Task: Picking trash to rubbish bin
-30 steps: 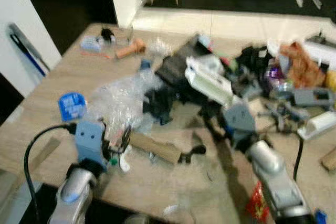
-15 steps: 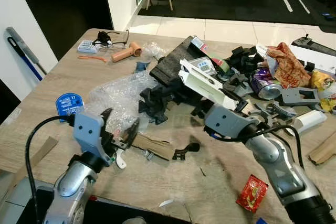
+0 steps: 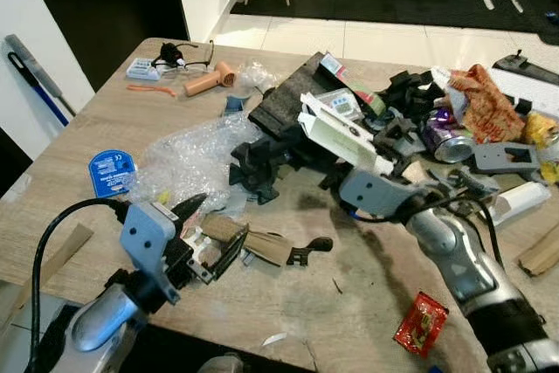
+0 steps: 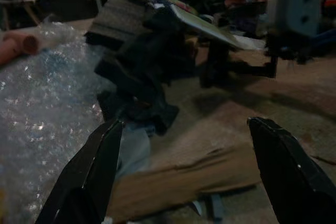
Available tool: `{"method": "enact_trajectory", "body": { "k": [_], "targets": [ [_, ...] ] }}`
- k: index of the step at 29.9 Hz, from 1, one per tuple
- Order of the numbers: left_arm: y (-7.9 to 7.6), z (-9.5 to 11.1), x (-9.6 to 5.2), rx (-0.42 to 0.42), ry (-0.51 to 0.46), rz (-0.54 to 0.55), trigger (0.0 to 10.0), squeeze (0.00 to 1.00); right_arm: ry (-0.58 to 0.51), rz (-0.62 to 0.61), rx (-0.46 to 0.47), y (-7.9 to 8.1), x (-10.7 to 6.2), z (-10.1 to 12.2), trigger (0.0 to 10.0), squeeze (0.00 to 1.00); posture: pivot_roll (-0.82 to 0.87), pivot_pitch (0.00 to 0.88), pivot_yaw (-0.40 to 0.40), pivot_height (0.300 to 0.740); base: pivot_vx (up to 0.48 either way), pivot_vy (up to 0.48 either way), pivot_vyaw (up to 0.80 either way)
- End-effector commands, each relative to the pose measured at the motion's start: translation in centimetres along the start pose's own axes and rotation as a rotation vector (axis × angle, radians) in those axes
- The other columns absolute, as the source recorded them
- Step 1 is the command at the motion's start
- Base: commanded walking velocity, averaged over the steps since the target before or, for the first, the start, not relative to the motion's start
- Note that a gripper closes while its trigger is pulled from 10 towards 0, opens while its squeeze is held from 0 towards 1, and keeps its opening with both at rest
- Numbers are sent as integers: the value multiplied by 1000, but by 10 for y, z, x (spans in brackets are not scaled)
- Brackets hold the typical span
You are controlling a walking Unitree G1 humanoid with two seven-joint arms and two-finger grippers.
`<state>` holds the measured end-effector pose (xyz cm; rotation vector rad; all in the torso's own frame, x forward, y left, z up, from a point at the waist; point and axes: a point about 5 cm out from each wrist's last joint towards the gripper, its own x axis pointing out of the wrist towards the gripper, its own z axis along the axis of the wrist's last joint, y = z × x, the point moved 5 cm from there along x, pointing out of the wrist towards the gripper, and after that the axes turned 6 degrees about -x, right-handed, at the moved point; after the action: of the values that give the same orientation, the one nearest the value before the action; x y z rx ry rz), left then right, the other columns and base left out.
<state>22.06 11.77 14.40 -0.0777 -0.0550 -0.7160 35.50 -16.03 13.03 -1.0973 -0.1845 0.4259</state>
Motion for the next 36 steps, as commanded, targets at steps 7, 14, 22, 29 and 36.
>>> {"method": "enact_trajectory", "body": {
  "k": [7,14,22,29,36],
  "targets": [
    [-19,4,-14,-17,50,-102,10000,0,-40,-29,-40,-4,12,3,10000,0,-29,126,78,740,0,0,0],
    [-32,-4,-17,-29,100,-149,10000,0,-73,-81,-67,-16,23,9,0,0,-13,134,93,740,0,0,0],
    [-33,-8,-16,-33,112,-154,10000,0,-58,-125,-80,-28,20,2,0,0,-23,128,87,740,0,0,0],
    [-33,-10,-9,-29,103,-163,10000,0,-73,-181,-61,-45,18,6,0,0,-55,105,73,740,0,0,0],
    [-32,-11,0,-35,75,-172,10000,0,-183,-249,294,-70,6,41,0,0,-91,86,62,740,0,0,0]
  ]
}}
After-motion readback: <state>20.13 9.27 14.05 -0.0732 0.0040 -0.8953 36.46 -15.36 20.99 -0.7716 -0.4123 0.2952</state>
